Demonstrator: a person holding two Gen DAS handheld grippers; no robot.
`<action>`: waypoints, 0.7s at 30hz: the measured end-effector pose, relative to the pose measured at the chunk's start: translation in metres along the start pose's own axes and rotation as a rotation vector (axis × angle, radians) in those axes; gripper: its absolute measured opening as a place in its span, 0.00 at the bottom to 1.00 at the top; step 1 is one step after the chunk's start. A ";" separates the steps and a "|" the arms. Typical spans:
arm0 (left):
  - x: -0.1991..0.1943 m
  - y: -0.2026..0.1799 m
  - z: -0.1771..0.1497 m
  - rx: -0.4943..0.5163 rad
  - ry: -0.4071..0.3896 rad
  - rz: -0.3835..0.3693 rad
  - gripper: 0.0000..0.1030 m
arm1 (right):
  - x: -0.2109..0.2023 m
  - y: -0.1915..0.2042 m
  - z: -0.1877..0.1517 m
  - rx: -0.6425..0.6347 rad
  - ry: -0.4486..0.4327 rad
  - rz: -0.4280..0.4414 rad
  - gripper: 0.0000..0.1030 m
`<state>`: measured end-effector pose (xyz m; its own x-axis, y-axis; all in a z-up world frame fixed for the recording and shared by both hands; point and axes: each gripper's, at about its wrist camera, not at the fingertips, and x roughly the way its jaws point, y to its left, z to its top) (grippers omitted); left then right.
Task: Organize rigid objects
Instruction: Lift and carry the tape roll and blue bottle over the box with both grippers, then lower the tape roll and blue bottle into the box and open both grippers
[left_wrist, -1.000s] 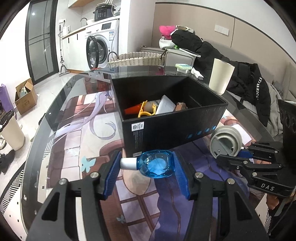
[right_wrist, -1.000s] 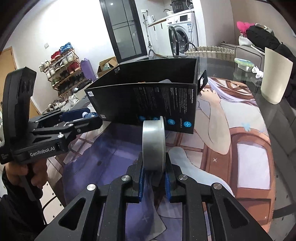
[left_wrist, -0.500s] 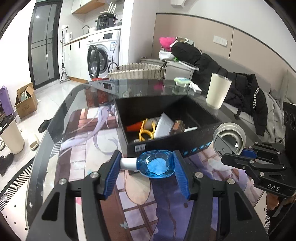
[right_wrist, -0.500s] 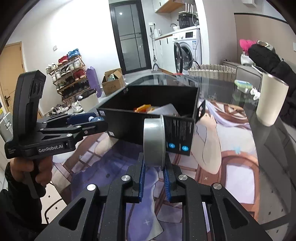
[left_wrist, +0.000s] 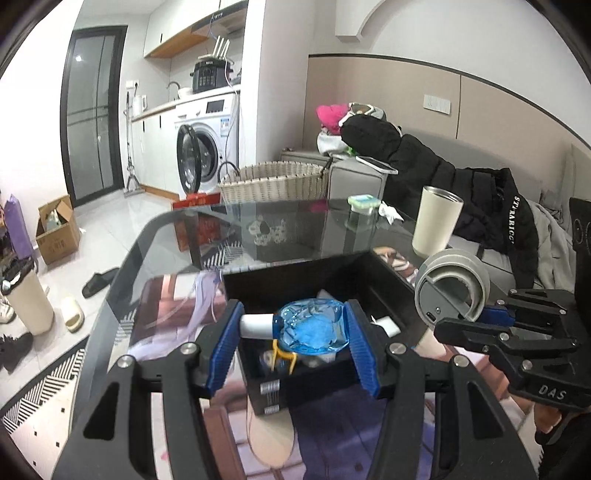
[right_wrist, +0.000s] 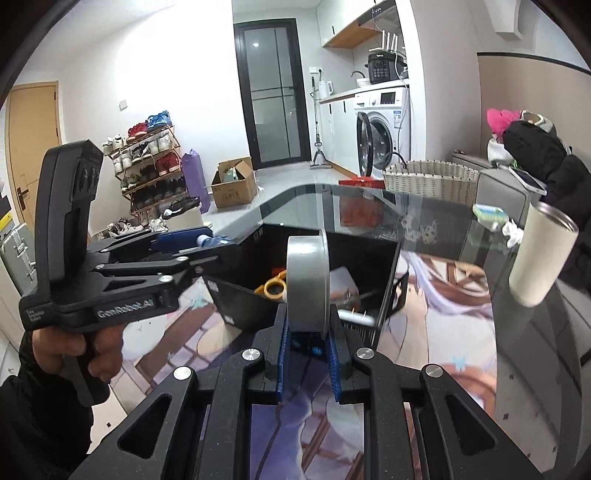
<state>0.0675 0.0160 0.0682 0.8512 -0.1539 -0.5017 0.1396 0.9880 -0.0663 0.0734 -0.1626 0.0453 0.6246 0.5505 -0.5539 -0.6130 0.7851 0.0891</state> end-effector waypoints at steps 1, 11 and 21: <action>0.003 -0.001 0.003 0.005 -0.006 0.004 0.53 | 0.001 -0.001 0.002 -0.002 -0.002 0.002 0.17; 0.030 0.001 0.015 -0.001 -0.043 0.035 0.53 | 0.020 -0.011 0.014 -0.004 0.012 0.006 0.17; 0.053 0.006 0.009 -0.004 -0.044 0.062 0.53 | 0.045 -0.014 0.015 -0.008 0.050 0.009 0.17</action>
<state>0.1183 0.0133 0.0490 0.8795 -0.0929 -0.4666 0.0843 0.9957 -0.0394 0.1174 -0.1447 0.0312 0.5945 0.5425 -0.5935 -0.6225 0.7778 0.0874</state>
